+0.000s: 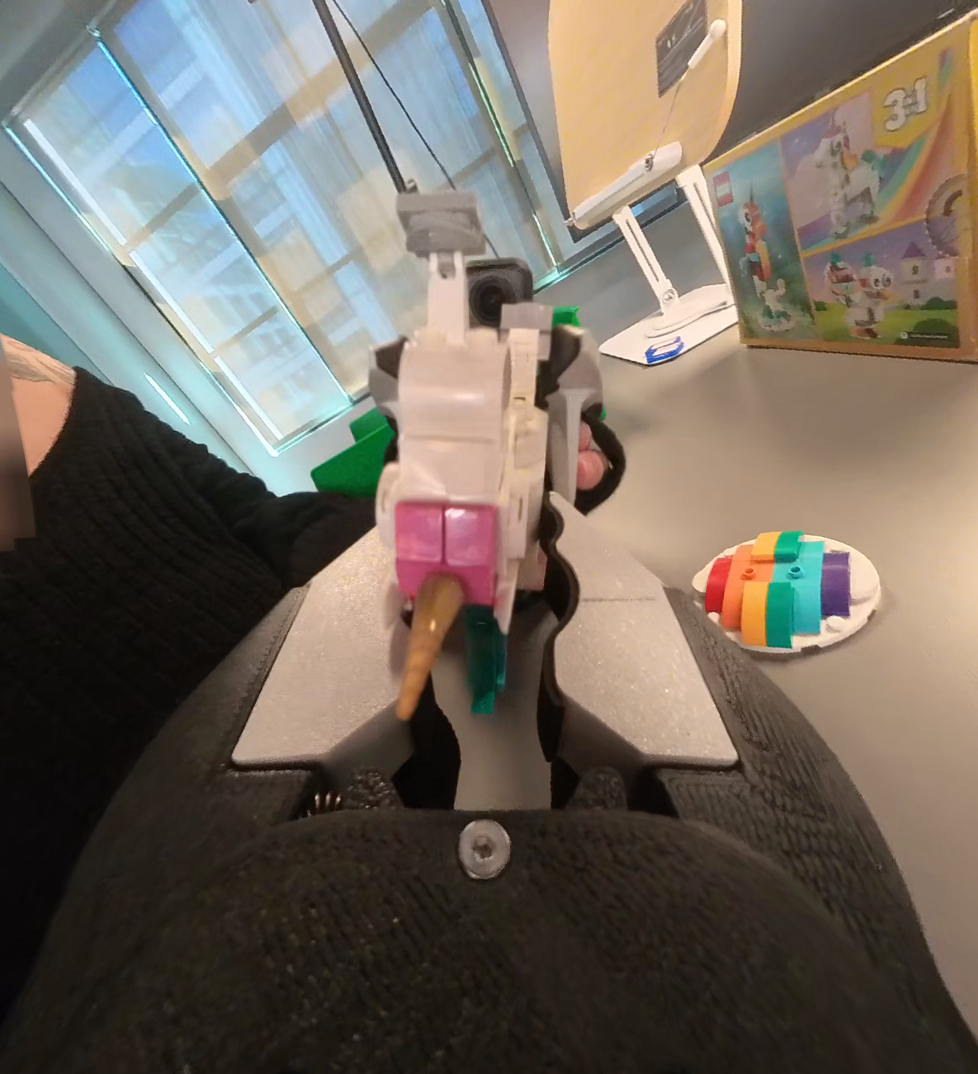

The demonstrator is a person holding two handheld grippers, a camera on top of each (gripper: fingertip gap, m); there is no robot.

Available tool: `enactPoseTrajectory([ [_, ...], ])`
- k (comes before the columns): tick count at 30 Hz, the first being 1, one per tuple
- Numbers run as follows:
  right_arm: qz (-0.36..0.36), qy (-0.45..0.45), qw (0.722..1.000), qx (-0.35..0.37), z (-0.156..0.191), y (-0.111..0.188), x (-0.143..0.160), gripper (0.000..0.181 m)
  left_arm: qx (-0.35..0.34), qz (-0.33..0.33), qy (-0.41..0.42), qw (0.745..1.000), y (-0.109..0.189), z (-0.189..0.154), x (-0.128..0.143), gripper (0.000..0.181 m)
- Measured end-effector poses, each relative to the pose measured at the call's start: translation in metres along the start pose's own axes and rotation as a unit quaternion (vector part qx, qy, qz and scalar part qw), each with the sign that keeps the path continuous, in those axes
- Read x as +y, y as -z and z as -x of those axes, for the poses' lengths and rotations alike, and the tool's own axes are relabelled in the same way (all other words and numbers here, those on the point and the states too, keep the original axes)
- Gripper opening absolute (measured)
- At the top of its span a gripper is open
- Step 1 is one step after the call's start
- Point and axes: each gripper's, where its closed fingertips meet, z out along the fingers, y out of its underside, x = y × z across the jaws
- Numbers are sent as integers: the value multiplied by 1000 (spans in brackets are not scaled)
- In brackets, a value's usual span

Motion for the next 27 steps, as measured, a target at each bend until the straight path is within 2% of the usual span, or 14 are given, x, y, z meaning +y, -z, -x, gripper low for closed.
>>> enactPoseTrajectory([
  [3, -3, -5, 1000, 12, -5, 5, -1, 34, -20, -26, 4, 999, 7, 8, -11, 54],
  [10, -27, 6, 998, 52, -15, 16, -11, 34, -67, -56, -2, 996, 18, 22, -23, 56],
  [12, -36, 26, 995, 84, -21, 20, -17, 34, -86, -48, -33, 995, 19, 23, -23, 57],
  [14, -36, 64, 988, 138, -30, 25, -21, 35, -126, -24, -101, 987, 18, 24, -20, 56],
  [18, -6, 156, 952, 262, -47, 33, -26, 34, -170, 28, -219, 960, 8, 17, -7, 48],
  [22, 36, 233, 906, 350, -55, 36, -25, 32, -204, 39, -243, 947, 4, 18, -1, 43],
  [27, 80, 290, 866, 400, -59, 33, -21, 34, -224, 67, -268, 935, 3, 23, 5, 35],
])
